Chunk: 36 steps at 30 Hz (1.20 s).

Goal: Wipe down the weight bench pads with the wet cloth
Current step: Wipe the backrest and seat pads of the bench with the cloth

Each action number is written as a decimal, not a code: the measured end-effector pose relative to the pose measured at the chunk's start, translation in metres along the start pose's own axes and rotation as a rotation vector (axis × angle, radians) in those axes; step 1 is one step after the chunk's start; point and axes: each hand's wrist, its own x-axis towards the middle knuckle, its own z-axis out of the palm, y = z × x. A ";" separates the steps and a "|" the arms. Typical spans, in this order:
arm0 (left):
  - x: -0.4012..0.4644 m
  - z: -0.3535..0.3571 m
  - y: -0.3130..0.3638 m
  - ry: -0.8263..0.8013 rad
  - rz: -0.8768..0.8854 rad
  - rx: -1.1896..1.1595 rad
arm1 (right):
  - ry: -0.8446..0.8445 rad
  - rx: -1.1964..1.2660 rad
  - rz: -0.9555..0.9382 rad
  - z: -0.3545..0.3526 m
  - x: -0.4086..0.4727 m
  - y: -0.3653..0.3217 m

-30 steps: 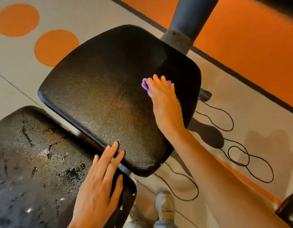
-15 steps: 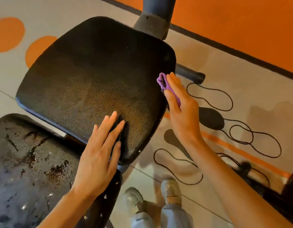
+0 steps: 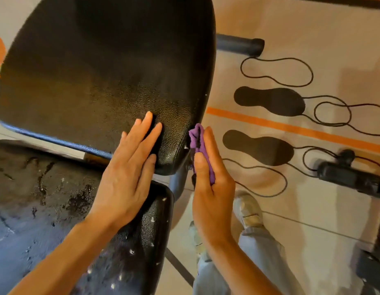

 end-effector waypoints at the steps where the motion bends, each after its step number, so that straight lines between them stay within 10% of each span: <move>1: -0.001 0.001 -0.002 -0.001 0.009 -0.002 | 0.027 0.024 0.008 0.006 -0.005 0.004; 24: -0.001 0.006 -0.011 -0.028 0.100 -0.022 | 0.146 0.162 -0.148 0.049 -0.023 0.014; 29: -0.002 0.005 -0.011 -0.040 0.103 -0.036 | 0.250 0.025 -0.104 0.031 0.097 -0.015; 36: 0.000 0.001 -0.009 -0.085 0.077 -0.031 | 0.179 0.211 -0.115 0.043 -0.009 0.008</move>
